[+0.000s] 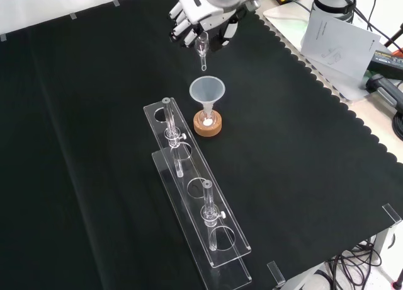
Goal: Put the weighing funnel back on the table.
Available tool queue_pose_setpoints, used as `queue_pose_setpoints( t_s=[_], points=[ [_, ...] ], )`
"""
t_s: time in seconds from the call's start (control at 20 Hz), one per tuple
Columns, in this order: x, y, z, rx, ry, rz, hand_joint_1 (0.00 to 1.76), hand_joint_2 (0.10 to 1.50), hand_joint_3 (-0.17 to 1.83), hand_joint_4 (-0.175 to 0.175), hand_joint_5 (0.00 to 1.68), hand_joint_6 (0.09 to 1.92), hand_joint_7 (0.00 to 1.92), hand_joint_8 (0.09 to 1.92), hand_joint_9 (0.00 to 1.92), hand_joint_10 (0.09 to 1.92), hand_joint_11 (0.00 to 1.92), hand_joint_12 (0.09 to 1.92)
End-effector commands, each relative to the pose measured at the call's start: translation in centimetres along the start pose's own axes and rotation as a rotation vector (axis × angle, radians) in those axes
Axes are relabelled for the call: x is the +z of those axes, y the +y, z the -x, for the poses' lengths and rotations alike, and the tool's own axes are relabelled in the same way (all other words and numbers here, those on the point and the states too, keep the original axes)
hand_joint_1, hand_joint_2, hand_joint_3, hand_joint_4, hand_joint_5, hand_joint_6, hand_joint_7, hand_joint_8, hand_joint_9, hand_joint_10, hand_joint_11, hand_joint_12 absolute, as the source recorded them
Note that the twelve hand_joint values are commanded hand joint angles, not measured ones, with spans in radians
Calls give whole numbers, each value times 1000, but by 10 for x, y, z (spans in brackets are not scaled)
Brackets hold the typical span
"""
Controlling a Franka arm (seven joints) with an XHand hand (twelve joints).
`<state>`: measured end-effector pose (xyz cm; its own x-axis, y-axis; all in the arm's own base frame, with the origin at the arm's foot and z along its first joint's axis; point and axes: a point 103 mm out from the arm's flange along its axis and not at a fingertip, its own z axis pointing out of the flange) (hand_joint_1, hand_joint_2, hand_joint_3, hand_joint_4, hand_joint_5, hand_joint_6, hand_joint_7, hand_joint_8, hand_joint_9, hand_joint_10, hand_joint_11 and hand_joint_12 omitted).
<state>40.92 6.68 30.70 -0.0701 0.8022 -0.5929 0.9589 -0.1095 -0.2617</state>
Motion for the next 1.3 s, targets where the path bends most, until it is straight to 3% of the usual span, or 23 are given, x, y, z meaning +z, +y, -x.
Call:
queue_pose_setpoints(
  t_s=[0.05,0.6,1.3],
  points=[
    [15,13,27,32,173,-1,1120,672,617,175,1273,658,637,655,985,327,774,1064],
    [35,35,51,41,325,-11,1120,673,616,175,1271,660,637,655,986,324,771,1064],
    [73,89,58,-1,335,-53,1119,674,615,175,1269,663,636,655,985,321,766,1066]
  ],
)
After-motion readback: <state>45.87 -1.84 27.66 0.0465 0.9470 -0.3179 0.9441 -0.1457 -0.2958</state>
